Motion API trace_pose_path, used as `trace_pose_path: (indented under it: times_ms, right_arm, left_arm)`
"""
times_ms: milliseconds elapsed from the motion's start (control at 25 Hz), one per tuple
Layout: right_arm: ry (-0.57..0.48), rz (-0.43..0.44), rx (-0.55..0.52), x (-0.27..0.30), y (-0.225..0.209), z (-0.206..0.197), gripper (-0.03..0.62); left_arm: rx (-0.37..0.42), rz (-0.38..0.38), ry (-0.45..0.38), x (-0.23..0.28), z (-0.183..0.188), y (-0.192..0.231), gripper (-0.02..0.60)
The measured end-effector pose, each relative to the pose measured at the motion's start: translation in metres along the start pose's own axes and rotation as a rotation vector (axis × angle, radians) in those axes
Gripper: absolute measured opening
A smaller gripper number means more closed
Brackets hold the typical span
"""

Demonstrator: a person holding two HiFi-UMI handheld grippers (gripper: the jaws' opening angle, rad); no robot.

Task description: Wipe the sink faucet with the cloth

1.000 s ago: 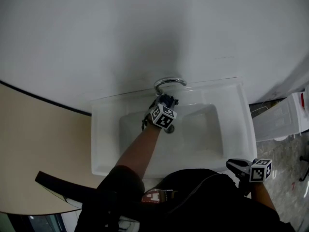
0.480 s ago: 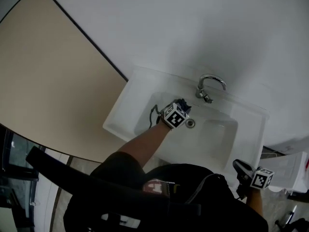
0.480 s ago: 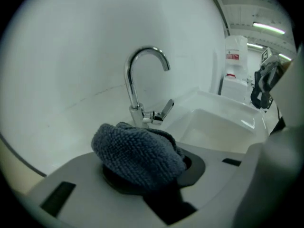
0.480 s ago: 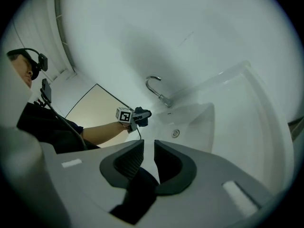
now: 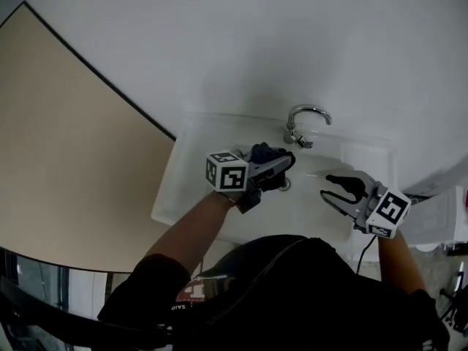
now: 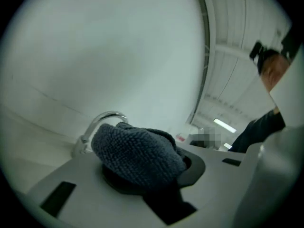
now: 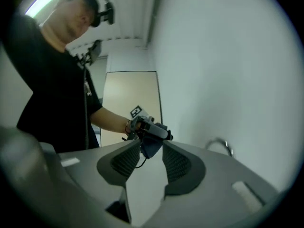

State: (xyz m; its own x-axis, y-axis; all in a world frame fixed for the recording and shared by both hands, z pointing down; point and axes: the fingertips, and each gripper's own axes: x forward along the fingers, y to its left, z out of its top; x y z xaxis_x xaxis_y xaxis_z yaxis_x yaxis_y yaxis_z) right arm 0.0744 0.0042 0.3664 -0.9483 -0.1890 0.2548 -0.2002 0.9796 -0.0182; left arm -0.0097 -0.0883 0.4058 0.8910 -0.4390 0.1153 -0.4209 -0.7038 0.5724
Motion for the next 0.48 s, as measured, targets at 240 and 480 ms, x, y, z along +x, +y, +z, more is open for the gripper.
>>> trace_pose_path:
  times_ms: [240,480]
  right_arm:
    - [0.095,0.048,-0.55,0.116,0.035,0.046,0.4]
    - [0.149,0.189,-0.555,0.159,0.049,0.032,0.356]
  left_arm:
    - [-0.483,-0.492,-0.04,-0.036,0.025,-0.045,0.114]
    - [-0.487,-0.71,0.072,-0.034,0.004,-0.091,0.13]
